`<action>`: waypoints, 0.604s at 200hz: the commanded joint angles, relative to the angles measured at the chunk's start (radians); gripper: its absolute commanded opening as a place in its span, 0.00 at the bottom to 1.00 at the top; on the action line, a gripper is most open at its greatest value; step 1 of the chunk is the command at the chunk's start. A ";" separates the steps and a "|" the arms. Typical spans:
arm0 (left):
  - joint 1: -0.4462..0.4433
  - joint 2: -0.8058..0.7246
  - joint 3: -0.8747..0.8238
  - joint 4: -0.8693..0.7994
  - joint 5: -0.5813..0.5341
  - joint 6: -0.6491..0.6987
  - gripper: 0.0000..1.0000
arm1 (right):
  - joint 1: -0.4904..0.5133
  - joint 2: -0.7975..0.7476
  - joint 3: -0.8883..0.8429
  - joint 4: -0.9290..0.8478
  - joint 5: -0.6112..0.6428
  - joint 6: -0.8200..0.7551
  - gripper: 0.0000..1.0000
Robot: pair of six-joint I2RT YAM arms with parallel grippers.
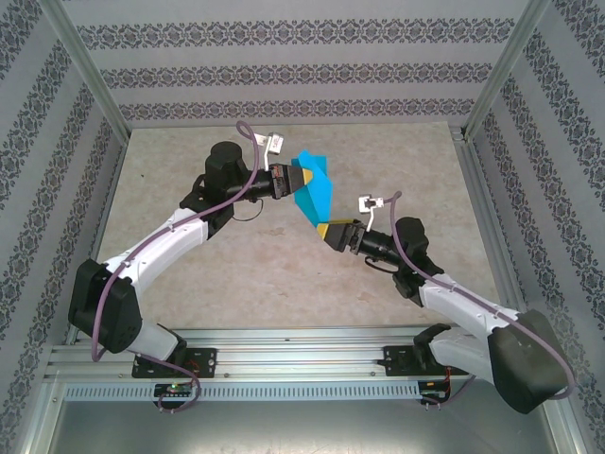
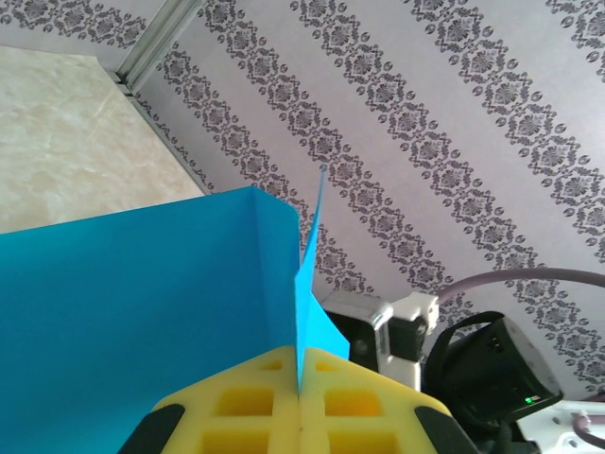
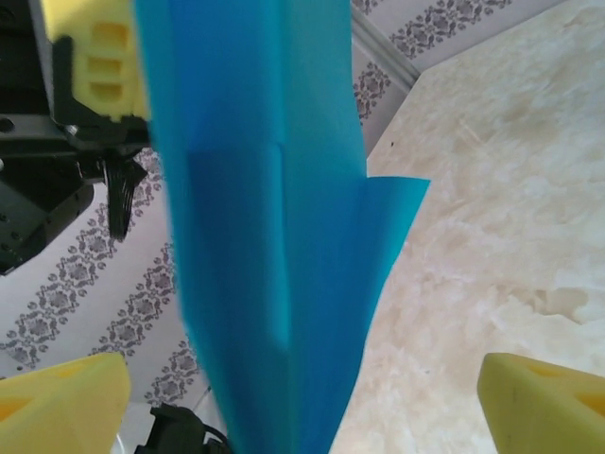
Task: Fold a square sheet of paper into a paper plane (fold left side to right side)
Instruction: Turn over the paper at the center of the table.
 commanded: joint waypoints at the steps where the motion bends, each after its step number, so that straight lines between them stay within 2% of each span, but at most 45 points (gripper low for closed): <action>1: -0.012 -0.013 0.013 0.077 0.044 -0.030 0.03 | 0.029 0.040 0.048 0.119 -0.050 0.036 0.87; 73: -0.012 -0.007 0.007 0.056 0.030 -0.034 0.03 | 0.030 0.077 0.057 0.189 -0.088 0.097 0.53; 99: -0.012 -0.006 0.007 0.024 0.004 -0.019 0.04 | 0.013 0.061 0.046 0.174 -0.092 0.093 0.44; 121: -0.011 -0.002 0.008 0.007 -0.004 -0.012 0.04 | 0.001 0.052 0.038 0.171 -0.098 0.094 0.42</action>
